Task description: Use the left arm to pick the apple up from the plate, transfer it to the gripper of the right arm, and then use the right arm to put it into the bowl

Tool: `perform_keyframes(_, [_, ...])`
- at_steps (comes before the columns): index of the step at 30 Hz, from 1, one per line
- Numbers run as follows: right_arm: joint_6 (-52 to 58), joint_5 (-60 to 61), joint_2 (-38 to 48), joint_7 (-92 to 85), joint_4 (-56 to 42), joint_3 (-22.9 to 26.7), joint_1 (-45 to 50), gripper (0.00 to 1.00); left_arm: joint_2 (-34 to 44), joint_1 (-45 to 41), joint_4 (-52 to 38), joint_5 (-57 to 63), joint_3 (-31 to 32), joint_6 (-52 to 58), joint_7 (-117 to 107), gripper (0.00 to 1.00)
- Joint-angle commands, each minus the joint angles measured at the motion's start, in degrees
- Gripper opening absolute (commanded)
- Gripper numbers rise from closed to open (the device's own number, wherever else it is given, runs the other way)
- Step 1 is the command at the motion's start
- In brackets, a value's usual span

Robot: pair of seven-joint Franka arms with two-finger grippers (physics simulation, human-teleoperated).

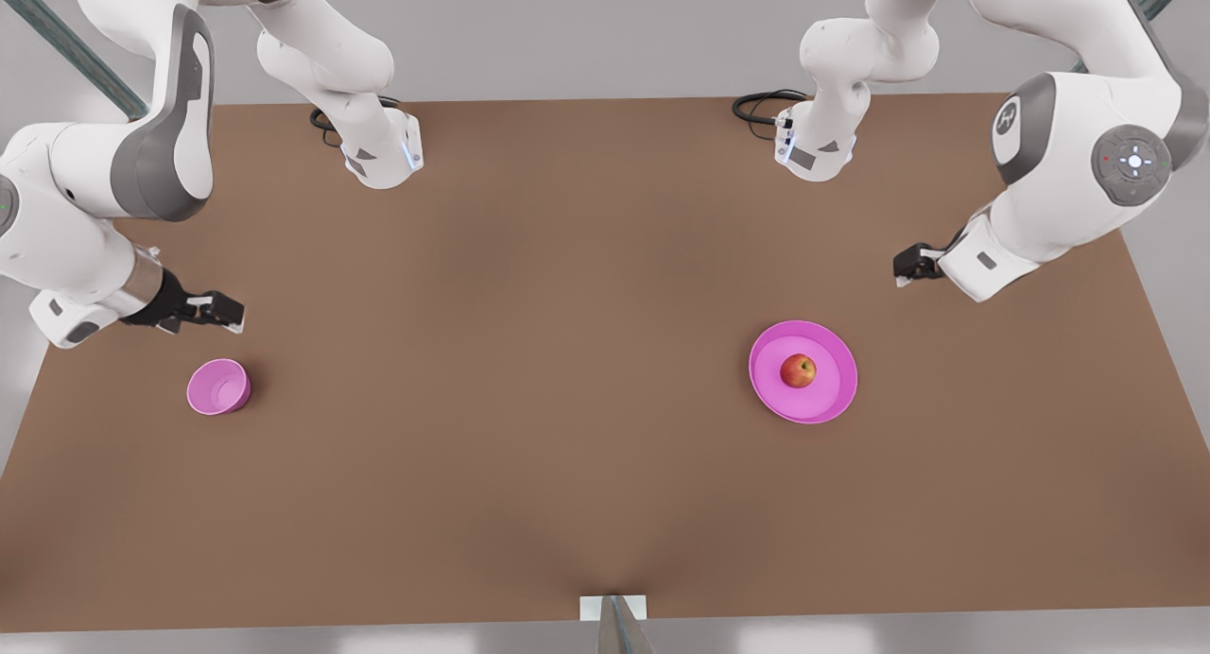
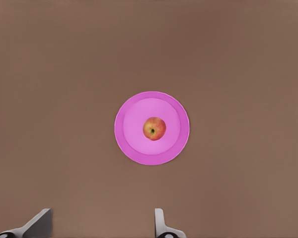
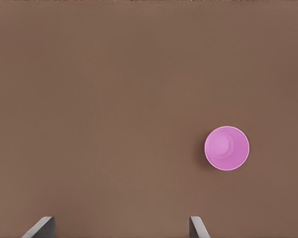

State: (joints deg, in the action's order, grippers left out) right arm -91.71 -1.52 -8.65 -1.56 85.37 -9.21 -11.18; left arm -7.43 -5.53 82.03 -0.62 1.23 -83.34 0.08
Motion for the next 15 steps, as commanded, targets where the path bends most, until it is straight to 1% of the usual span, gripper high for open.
perform_keyframes(1, [-1.80,0.03,0.04,-0.90,-0.03,-0.02,0.02,1.00,0.05,-0.01,0.06,0.44,0.09,-4.64,3.52,1.00])
perform_keyframes(3, [-1.80,0.03,0.04,-0.81,-0.03,-0.02,0.02,1.00,-2.93,-0.01,-0.20,0.18,0.26,-6.65,2.91,1.00])
perform_keyframes(5, [-1.80,0.03,0.04,-0.90,-0.03,-0.11,0.02,1.00,-7.59,-0.01,0.41,-0.35,0.35,-12.27,1.33,1.00])
perform_keyframes(6, [-1.80,0.03,0.04,-0.90,-0.03,-0.11,0.02,1.00,-9.62,-0.71,1.81,-1.93,0.35,-17.01,-1.47,1.00])
perform_keyframes(7, [-1.80,0.03,0.04,-0.81,-0.03,-0.11,0.02,1.00,-9.71,-1.76,6.82,-1.93,0.35,-24.31,-4.11,1.00])
perform_keyframes(9, [-1.89,0.03,0.04,-0.64,-0.46,-0.20,0.02,1.00,-10.50,-3.69,12.54,-1.93,0.26,-31.96,-11.14,1.00])
perform_keyframes(10, [-1.80,-0.06,-0.31,-0.29,-2.22,-0.46,0.11,1.00,-10.50,-4.58,16.67,-1.93,0.26,-35.39,-14.75,1.00])
perform_keyframes(11, [-1.89,-0.15,-0.49,-0.11,-2.66,-0.64,0.28,1.00,-11.38,-5.72,20.36,-1.93,0.26,-42.07,-20.02,1.00])
perform_keyframes(12, [-1.80,-0.41,-1.10,-0.02,-5.12,-0.64,0.28,1.00,-11.64,-5.72,21.60,-1.93,0.26,-42.52,-20.56,1.00])
perform_keyframes(15, [-2.15,-0.24,-1.19,3.67,-5.12,-0.81,0.54,1.00,-14.72,-5.20,25.20,-1.93,0.26,-48.50,-20.91,1.00])
